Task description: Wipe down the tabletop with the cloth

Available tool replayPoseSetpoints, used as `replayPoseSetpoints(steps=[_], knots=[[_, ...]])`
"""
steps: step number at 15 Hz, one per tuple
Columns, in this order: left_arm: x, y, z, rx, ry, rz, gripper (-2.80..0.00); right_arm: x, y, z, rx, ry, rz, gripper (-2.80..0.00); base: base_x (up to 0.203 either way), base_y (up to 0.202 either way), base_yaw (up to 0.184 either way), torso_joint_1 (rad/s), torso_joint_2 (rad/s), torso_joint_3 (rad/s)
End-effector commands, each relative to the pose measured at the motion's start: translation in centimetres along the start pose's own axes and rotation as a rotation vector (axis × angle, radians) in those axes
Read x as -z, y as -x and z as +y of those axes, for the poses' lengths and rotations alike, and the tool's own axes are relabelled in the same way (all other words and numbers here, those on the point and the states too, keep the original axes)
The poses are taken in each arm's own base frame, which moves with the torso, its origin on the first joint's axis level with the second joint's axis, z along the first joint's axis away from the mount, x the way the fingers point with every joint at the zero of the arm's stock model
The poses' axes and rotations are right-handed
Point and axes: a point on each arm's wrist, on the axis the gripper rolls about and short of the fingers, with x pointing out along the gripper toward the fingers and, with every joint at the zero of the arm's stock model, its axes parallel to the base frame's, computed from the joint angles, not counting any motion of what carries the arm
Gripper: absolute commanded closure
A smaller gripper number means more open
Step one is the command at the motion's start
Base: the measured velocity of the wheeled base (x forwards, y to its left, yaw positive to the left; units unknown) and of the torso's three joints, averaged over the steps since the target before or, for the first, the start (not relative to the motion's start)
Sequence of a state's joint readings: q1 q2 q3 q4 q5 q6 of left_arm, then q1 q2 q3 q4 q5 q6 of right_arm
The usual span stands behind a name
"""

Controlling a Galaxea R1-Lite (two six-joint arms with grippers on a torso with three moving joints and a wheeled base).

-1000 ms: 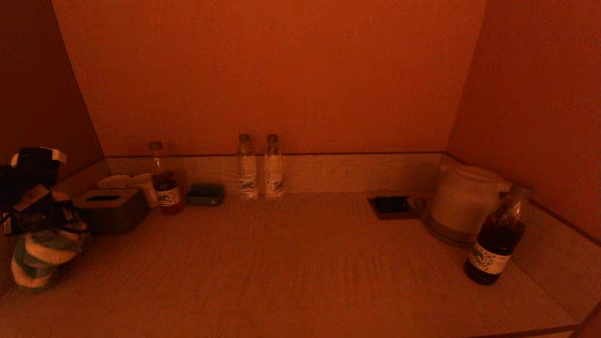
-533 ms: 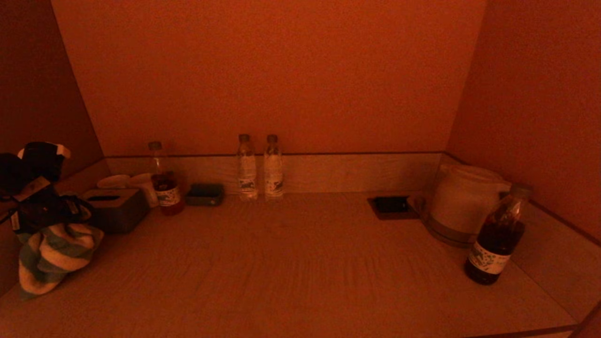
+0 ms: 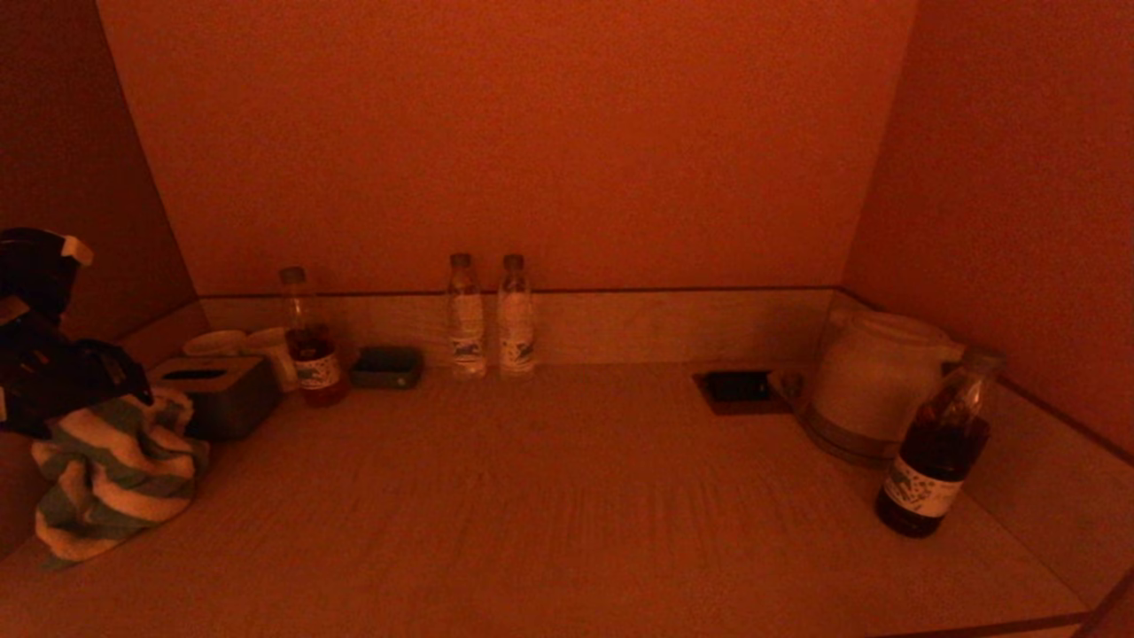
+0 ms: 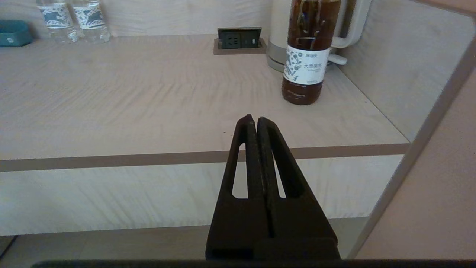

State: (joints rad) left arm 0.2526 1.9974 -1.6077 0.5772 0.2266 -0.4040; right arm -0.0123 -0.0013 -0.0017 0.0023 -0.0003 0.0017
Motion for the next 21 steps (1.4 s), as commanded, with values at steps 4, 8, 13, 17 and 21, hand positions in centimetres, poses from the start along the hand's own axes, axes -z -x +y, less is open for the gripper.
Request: replayPoseSetpoints(steps=[4,8,13,17,21], knots=[[0.1,3.6,0.7,0.081,0.022,0.05,-2.8,0.0,0.0,0.0,0.0,0.0,0.002,0.0,0.0,0.0,0.0,0.0,0.0,0.0],[0.5,4.8,1.0,0.151,0.018,0.067,-2.8,0.0,0.0,0.0,0.0,0.0,0.002,0.0,0.0,0.0,0.0,0.0,0.0,0.0],[3.4,16.0,4.4,0.501,-0.061,-0.051,0.0,0.0,0.0,0.0,0.0,0.0,0.002,0.0,0.0,0.0,0.0,0.0,0.0,0.0],[9.0,24.8,8.5,0.787,-0.222,-0.256,0.0,0.0,0.0,0.0,0.0,0.0,0.002,0.0,0.0,0.0,0.0,0.0,0.0,0.0],[15.2,27.5,11.3,1.034,-0.37,-0.455,0.0,0.0,0.0,0.0,0.0,0.0,0.002,0.0,0.0,0.0,0.0,0.0,0.0,0.0]])
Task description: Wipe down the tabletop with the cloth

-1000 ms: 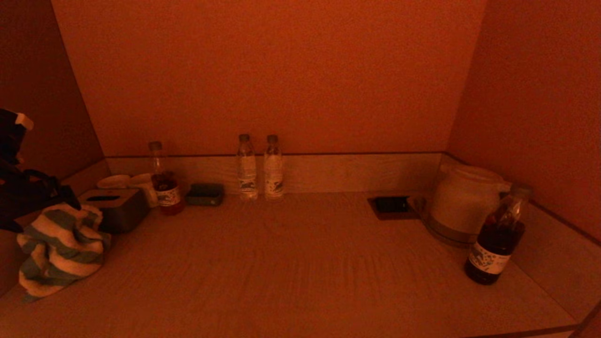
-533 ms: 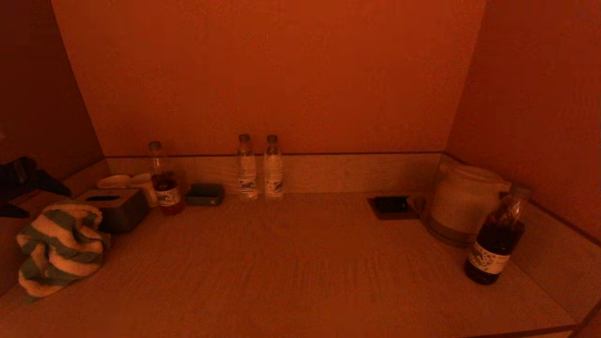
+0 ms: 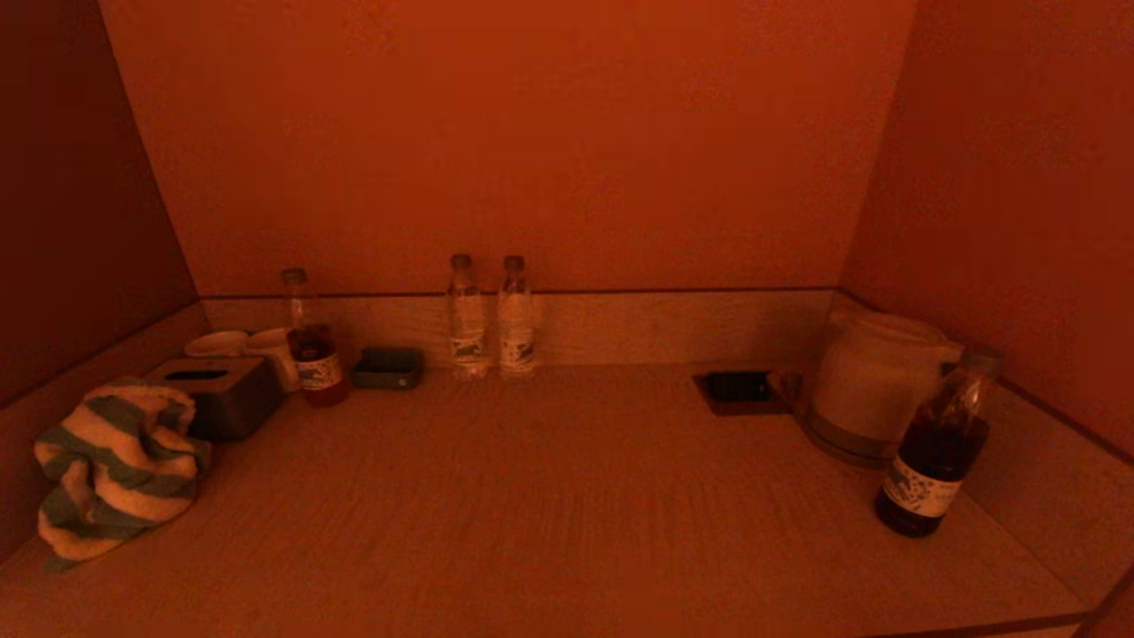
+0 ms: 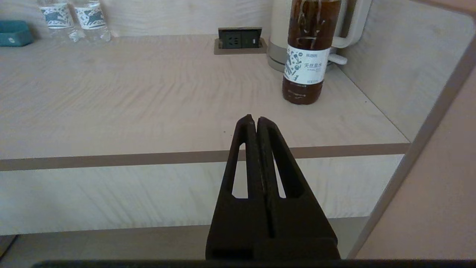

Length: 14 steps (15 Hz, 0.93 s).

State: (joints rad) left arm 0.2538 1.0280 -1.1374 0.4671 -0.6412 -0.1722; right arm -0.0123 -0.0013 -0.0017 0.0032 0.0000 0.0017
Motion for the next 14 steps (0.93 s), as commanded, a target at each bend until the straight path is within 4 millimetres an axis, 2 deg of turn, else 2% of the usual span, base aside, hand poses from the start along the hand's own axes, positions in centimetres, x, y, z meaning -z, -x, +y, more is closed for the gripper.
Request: replayPoseSetpoints(steps=[1,4,6,8,9,14], knots=[[2.6,4.1,-2.8,0.095,-0.115,-0.124,0.0,0.0,0.0,0.0,0.0,0.0,0.001,0.0,0.0,0.0,0.0,0.0,0.0,0.0],[4.2,6.7,-4.6,0.183,-0.217,-0.212,0.0,0.0,0.0,0.0,0.0,0.0,0.001,0.0,0.0,0.0,0.0,0.0,0.0,0.0],[4.2,6.8,-4.7,0.188,-0.223,-0.216,0.0,0.0,0.0,0.0,0.0,0.0,0.001,0.0,0.0,0.0,0.0,0.0,0.0,0.0],[5.1,8.3,-5.7,0.182,-0.262,-0.267,0.0,0.0,0.0,0.0,0.0,0.0,0.001,0.0,0.0,0.0,0.0,0.0,0.0,0.0],[5.6,9.1,-6.2,0.156,-0.283,-0.304,0.0,0.0,0.0,0.0,0.0,0.0,0.001,0.0,0.0,0.0,0.0,0.0,0.0,0.0],[6.2,10.4,-6.7,0.031,-0.343,-0.391,0.0,0.0,0.0,0.0,0.0,0.0,0.001,0.0,0.0,0.0,0.0,0.0,0.0,0.0]])
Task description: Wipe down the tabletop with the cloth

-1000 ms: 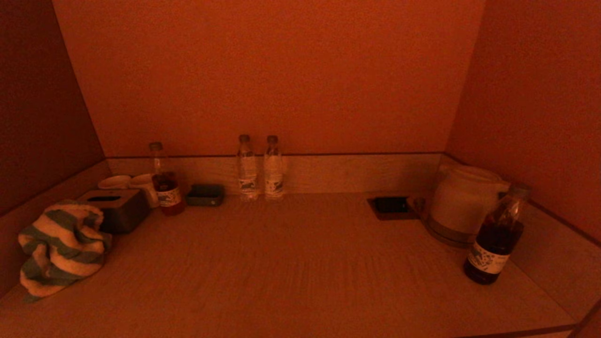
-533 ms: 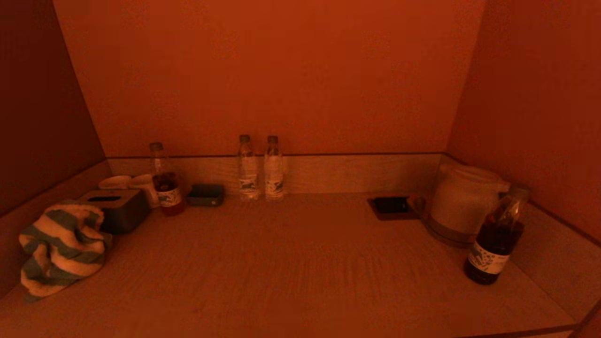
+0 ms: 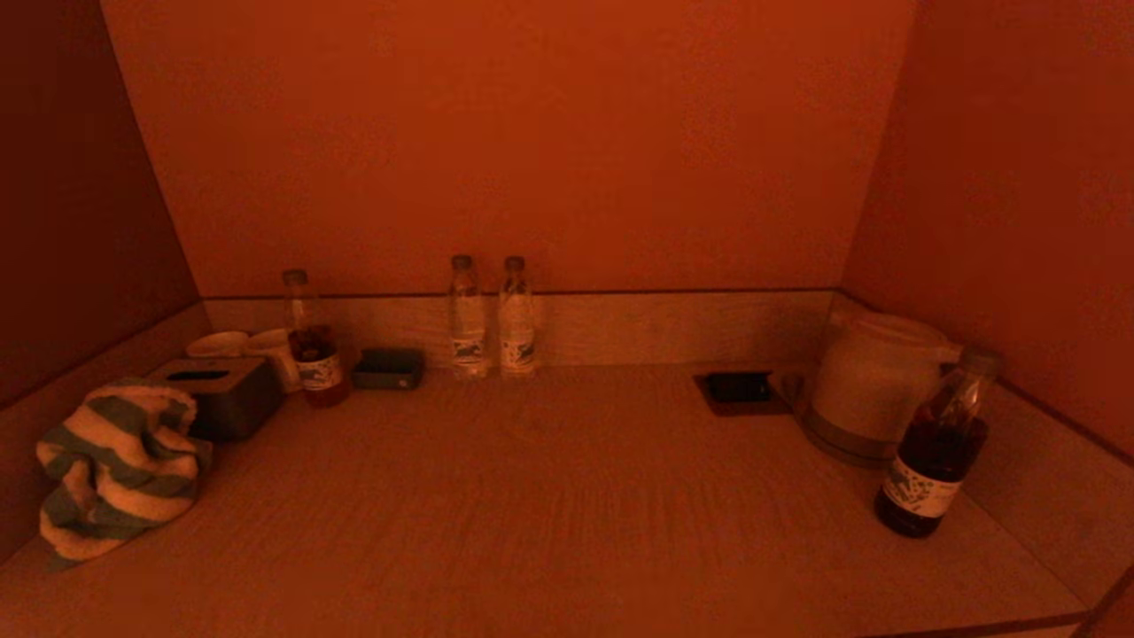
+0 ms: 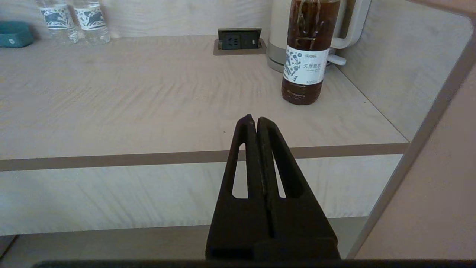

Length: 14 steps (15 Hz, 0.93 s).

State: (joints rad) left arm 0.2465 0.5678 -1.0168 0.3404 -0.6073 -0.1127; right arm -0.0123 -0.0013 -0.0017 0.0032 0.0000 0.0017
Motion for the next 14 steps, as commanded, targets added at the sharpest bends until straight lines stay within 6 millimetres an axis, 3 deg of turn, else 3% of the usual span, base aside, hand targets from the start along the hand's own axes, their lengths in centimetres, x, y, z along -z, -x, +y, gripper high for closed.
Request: replayPoseSetpoints(steps=[1,6,11,14], knots=[[0.2,1.1,-0.4,-0.069,-0.071,-0.036,0.0,0.0,0.0,0.0,0.0,0.0,0.001,0.0,0.0,0.0,0.0,0.0,0.0,0.0],[1.6,4.2,-0.3,-0.318,-0.213,-0.104,0.0,0.0,0.0,0.0,0.0,0.0,0.001,0.0,0.0,0.0,0.0,0.0,0.0,0.0],[3.9,6.7,-0.7,-0.398,-0.261,-0.16,0.0,0.0,0.0,0.0,0.0,0.0,0.001,0.0,0.0,0.0,0.0,0.0,0.0,0.0],[4.3,6.6,-0.5,-0.415,-0.226,-0.161,0.0,0.0,0.0,0.0,0.0,0.0,0.001,0.0,0.0,0.0,0.0,0.0,0.0,0.0]])
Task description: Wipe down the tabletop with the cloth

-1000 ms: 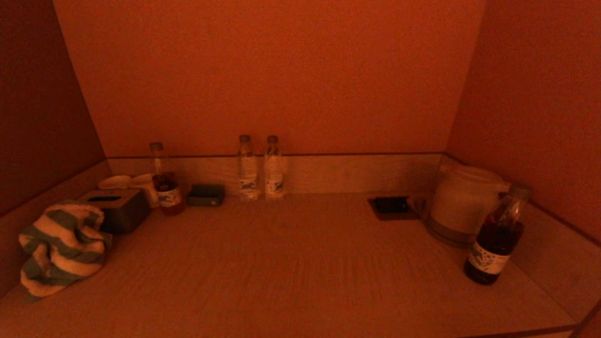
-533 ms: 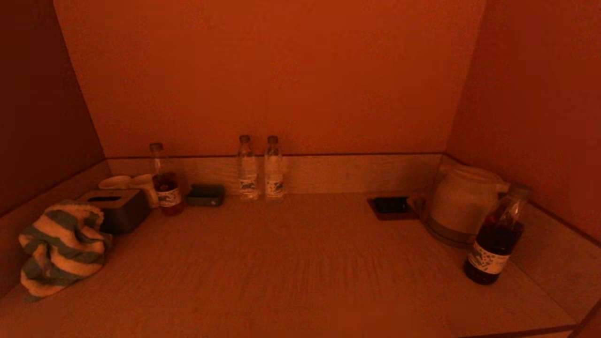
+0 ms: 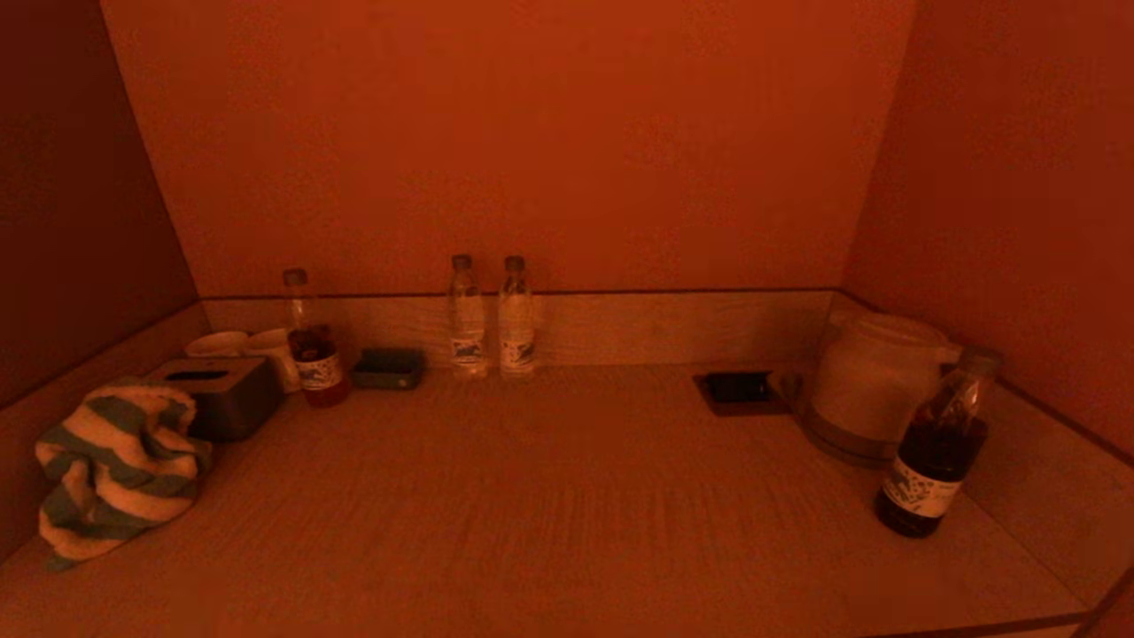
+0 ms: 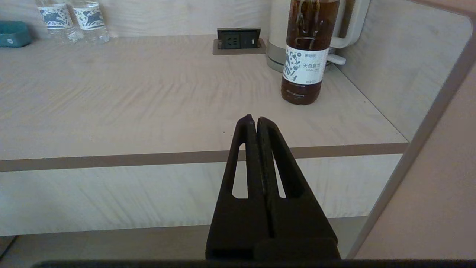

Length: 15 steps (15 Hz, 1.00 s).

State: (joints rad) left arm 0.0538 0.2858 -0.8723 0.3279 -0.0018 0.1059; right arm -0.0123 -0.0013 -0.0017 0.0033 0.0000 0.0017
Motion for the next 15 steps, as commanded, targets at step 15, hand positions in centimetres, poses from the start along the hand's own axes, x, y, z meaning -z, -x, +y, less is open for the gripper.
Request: replayPoseSetpoints(steps=[15], knots=[[6.4,3.3,-0.3,0.067,-0.022,-0.169,0.0,0.0,0.0,0.0,0.0,0.0,0.001,0.0,0.0,0.0,0.0,0.0,0.0,0.0]])
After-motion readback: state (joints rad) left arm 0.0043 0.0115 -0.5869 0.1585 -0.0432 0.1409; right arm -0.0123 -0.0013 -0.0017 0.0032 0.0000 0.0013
